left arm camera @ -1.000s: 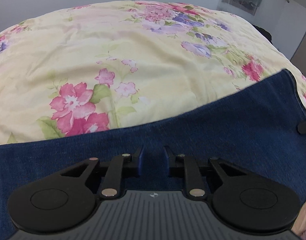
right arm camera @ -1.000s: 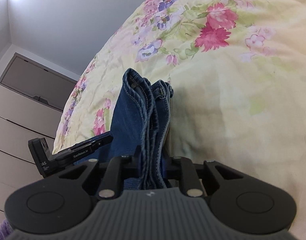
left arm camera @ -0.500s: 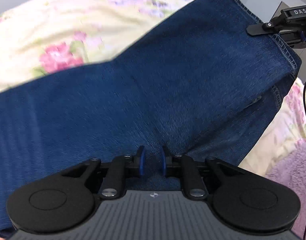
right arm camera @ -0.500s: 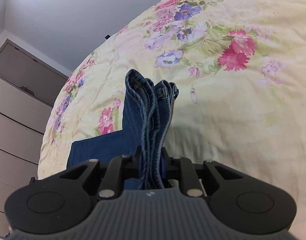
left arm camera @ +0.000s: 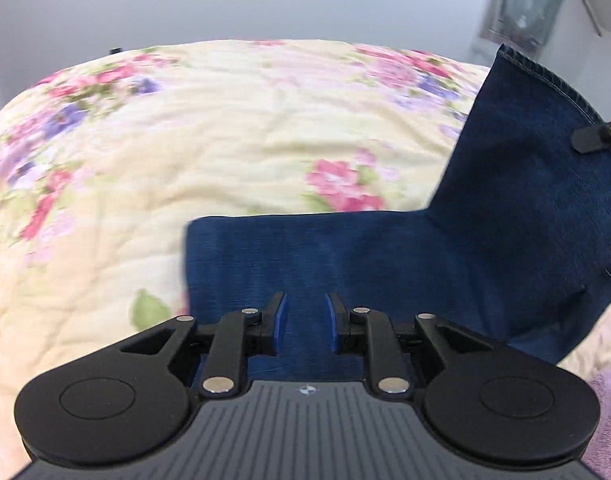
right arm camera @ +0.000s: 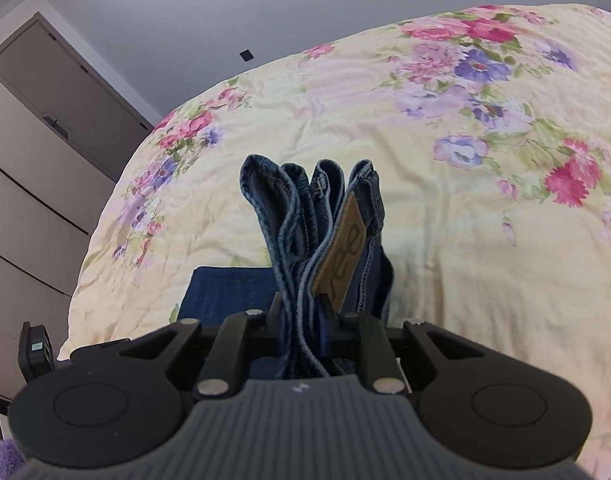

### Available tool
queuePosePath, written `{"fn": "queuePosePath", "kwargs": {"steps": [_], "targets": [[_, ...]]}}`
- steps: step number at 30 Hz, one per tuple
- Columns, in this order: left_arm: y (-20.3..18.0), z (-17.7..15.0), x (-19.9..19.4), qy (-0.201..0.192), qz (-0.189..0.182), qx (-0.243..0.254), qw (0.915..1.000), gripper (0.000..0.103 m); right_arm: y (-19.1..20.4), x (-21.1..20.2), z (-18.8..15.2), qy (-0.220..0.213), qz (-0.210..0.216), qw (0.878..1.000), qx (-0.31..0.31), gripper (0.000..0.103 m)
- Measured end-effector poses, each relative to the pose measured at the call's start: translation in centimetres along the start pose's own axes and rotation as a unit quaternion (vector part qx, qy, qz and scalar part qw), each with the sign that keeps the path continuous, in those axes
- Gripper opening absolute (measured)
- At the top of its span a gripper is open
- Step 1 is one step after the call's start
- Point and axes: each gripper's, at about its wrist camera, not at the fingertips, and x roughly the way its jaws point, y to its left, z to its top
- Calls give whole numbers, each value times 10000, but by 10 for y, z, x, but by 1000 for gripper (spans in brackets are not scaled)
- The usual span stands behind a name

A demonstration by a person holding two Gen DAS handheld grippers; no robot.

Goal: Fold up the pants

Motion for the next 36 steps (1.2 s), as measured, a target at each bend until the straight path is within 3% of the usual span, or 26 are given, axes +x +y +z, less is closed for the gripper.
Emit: {"fn": "queuePosePath", "kwargs": {"steps": [4,13,20,24,26,30,36], "targets": [[35,-3,-2,-197,172,-365,9990,33,53,41,2,170,145,9996,-167,9],[93,-23,4,-227,26,-1123,9934,40,141,167,-21,860,439,9951,-191,9],[129,-41,9,-184,-721,-1818,9805,40,157,247,-50,1394,304,9890,-380,12],[139,-44,8,-269,-979,-2144,9715,40,155,260,-53,1572,428,9862,-282,21],[141,-43,4,-323,-1130,-2329,9654,40,156,259,-51,1630,641,9844,-140,33],[139,-40,-9,-472,-1351,-2581,9555,46,164,233,-44,1273,707,9880,-507,34],[118,-28,-8,-408,-1480,-2427,9579,47,139,178,-33,645,166,9913,-1139,33]]}}
